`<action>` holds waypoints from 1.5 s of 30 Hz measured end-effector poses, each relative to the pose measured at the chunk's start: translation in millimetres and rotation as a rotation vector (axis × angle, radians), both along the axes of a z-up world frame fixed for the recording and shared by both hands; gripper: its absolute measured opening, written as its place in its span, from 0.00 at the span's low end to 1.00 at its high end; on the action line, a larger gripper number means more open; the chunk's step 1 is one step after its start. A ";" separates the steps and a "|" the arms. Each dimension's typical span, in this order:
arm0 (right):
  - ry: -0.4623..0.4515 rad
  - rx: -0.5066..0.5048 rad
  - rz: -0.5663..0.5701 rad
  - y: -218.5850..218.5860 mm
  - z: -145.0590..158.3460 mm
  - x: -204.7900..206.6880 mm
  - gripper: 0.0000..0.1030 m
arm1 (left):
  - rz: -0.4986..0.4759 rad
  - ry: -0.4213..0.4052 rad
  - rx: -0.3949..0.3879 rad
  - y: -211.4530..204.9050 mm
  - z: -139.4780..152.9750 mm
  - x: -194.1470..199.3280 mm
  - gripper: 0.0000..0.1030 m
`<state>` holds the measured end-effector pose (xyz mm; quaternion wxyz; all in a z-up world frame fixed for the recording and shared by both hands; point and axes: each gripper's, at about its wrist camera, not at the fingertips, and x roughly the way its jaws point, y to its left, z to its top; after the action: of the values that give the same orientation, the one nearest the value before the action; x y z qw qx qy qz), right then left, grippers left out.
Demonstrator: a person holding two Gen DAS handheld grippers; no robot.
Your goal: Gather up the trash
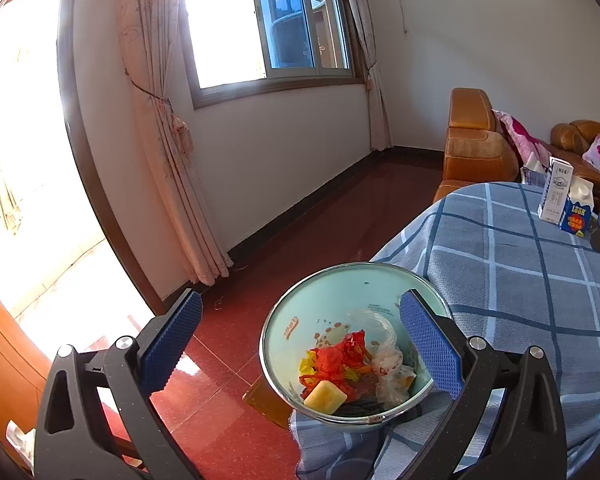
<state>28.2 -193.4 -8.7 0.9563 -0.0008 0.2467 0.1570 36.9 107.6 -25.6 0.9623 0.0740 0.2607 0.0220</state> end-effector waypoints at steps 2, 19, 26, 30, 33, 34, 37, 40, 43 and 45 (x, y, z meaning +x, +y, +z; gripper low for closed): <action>-0.001 -0.001 0.000 0.3 0.1 -0.1 0.63 | 0.001 0.001 0.000 0.3 -0.4 0.3 0.94; -0.010 0.000 -0.008 -1.3 0.9 -1.6 0.64 | 0.034 0.002 0.011 2.3 -1.8 3.1 0.94; -0.026 0.007 -0.022 -5.7 4.6 -4.3 0.68 | 0.022 -0.016 0.022 -3.5 1.2 -0.5 0.94; -0.026 0.007 -0.024 -6.6 4.2 -4.2 0.69 | 0.017 -0.001 0.024 -5.5 -1.3 1.0 0.94; -0.023 0.005 -0.021 -6.3 3.7 -3.9 0.70 | 0.021 0.015 0.026 -5.0 -3.7 3.7 0.94; -0.023 0.004 -0.020 -6.3 3.4 -4.1 0.70 | 0.017 0.020 0.026 -5.0 -4.6 4.0 0.94; -0.020 0.002 -0.020 -6.1 2.5 -4.2 0.71 | 0.010 0.022 0.038 -6.3 -7.8 3.9 0.94; -0.017 -0.002 -0.026 -6.6 1.5 -4.2 0.71 | 0.005 0.019 0.055 -9.7 -8.8 3.3 0.94; -0.007 -0.019 -0.042 -10.0 -0.6 -3.6 0.72 | 0.004 0.023 0.050 -9.8 -8.1 3.7 0.94; 0.003 -0.030 -0.060 -17.6 -3.1 -2.9 0.73 | 0.004 0.035 0.028 -6.4 -7.8 4.8 0.94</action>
<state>25.3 -211.0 -11.8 0.9600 -0.0076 0.2506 0.1243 41.7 101.2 -33.4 0.9564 0.0870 0.2776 0.0264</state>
